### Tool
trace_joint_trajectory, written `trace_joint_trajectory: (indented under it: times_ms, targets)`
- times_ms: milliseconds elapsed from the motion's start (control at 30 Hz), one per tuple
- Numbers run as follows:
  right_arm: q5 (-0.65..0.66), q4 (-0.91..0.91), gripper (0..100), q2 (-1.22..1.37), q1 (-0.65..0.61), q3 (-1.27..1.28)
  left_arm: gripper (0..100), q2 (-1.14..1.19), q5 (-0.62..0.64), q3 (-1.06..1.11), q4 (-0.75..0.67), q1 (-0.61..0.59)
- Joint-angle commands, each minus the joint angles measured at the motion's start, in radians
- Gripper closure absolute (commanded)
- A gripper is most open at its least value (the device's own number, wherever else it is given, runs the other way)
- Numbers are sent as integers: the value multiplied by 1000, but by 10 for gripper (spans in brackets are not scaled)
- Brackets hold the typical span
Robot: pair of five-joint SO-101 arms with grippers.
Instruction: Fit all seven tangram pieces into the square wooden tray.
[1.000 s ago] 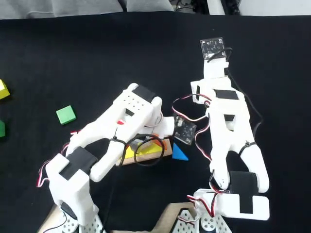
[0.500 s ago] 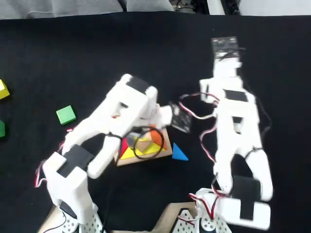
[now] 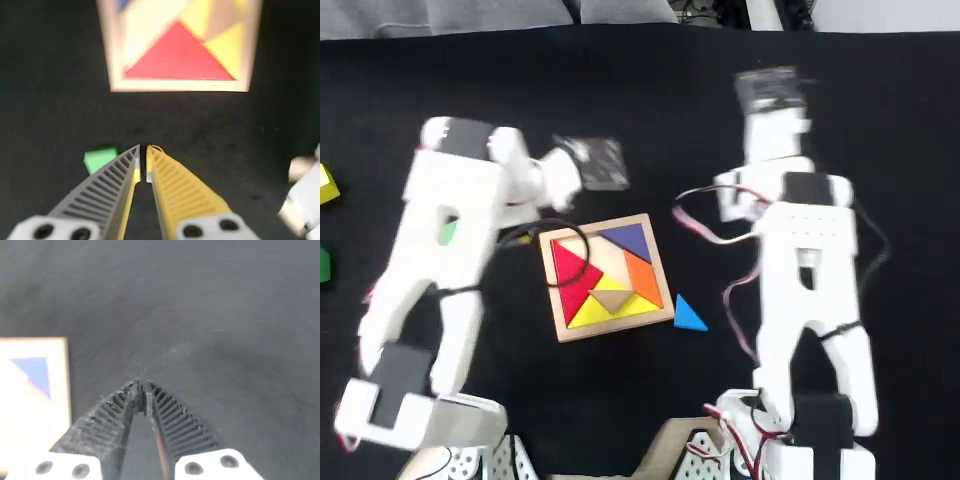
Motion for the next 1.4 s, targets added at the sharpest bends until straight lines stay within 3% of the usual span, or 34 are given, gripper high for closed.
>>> trace_joint_trajectory:
  times_ms: [0,267,433,533,967,1367]
  targets:
    - [43,106,987,-56,-137,-64,972,-158,213,28,-9,-104]
    - [160,235,988,-56,-448,-47,971,-522,687,621,-334,-318]
    - [170,238,988,-48,-640,-7,971,-746,836,1041,-585,-401]
    - [161,157,988,-47,-690,31,971,-879,916,1227,-701,-446]
    - [163,55,988,283,-779,27,971,-1214,924,1534,-839,-458]
    - [170,25,988,383,-649,-56,970,-1335,885,1587,-810,-458]
